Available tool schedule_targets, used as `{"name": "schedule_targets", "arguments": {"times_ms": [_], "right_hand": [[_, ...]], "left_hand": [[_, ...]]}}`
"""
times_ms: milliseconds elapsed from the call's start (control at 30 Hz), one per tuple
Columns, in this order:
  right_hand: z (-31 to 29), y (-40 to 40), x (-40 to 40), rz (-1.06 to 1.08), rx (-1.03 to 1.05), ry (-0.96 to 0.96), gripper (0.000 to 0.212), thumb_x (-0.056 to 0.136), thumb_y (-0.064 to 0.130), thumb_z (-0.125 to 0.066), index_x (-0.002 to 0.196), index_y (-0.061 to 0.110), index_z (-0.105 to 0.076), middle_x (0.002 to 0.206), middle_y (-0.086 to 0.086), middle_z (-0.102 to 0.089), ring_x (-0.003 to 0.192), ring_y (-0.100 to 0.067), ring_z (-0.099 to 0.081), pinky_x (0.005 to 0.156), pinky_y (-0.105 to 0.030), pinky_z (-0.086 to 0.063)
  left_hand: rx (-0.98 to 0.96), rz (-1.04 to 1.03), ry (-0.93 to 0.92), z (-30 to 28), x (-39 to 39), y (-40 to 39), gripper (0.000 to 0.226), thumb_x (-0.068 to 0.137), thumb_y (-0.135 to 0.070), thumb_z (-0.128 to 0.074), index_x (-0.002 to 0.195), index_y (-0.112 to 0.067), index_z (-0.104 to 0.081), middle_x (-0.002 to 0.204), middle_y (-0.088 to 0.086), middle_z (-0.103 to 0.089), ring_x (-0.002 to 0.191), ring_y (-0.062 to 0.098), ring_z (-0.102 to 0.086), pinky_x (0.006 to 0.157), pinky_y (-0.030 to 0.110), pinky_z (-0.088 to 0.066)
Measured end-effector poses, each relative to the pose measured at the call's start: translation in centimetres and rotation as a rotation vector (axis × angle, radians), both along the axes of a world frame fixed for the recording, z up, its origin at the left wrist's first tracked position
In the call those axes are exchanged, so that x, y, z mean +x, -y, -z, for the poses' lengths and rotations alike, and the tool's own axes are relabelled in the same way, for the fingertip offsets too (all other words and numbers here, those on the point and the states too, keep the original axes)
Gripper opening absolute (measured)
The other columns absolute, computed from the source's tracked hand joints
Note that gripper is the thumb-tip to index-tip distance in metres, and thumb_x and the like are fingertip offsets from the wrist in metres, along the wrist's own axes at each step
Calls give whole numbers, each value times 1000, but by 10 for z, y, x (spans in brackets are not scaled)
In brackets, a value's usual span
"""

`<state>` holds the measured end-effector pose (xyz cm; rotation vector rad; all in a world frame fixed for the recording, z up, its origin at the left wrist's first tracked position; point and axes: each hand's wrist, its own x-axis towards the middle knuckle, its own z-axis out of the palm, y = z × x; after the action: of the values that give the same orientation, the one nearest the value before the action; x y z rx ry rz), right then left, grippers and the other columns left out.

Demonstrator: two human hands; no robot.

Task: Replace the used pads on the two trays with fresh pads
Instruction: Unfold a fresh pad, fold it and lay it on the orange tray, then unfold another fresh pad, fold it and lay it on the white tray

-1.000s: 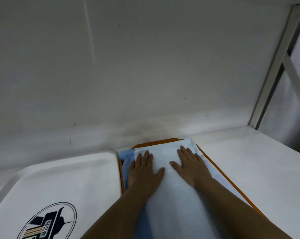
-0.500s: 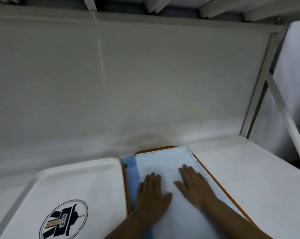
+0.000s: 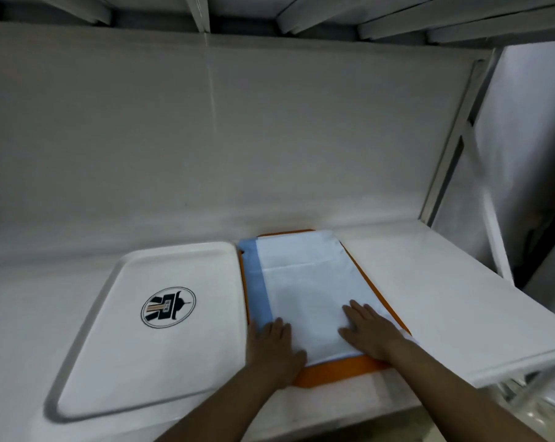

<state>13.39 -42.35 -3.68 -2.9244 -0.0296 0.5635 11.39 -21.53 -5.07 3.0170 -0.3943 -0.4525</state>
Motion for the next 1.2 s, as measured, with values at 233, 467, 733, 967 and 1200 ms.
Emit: {"name": "schedule_targets", "arguments": {"times_ms": [233,467,733,967,1200], "right_hand": [[-21,-8,-45,31,49,112,65,95,61,-18,141,21,-41,149,0,-37,136,-17,-35,110,-37,-30],[-10,19,-59,11,-57,71,136,39,89,31,150,27,-17,159,-1,-11,146,-20,-12,118,-38,-13],[-4,19,-48,34,-121,76,150,25,86,39,140,27,-38,147,1,-37,135,-19,-34,111,-39,-30],[-53,-20,-53,14,-146,198,94,78,79,4,137,22,-42,136,-3,-48,121,-21,-47,95,-34,-40],[-122,-75,-67,41,-156,312,35,98,39,-37,119,19,-56,121,-2,-60,109,-21,-57,75,-27,-38]], "left_hand": [[-109,123,70,-19,-26,11,52,99,-46,-23,112,-14,-62,120,6,-60,116,21,-52,114,52,5],[-47,112,6,-19,-49,7,59,97,-57,-22,141,-21,-39,146,1,-37,135,24,-34,115,55,5],[49,74,-166,-31,-48,0,73,93,-66,-13,150,-21,-23,158,8,-14,146,24,-12,114,54,14],[-82,28,-36,-77,-49,-9,54,100,-46,-26,140,-13,-40,141,12,-46,129,27,-43,112,41,-22],[-190,-100,118,-141,-60,-58,34,97,-32,-38,117,-11,-57,124,10,-58,113,28,-55,85,29,-41]]}}
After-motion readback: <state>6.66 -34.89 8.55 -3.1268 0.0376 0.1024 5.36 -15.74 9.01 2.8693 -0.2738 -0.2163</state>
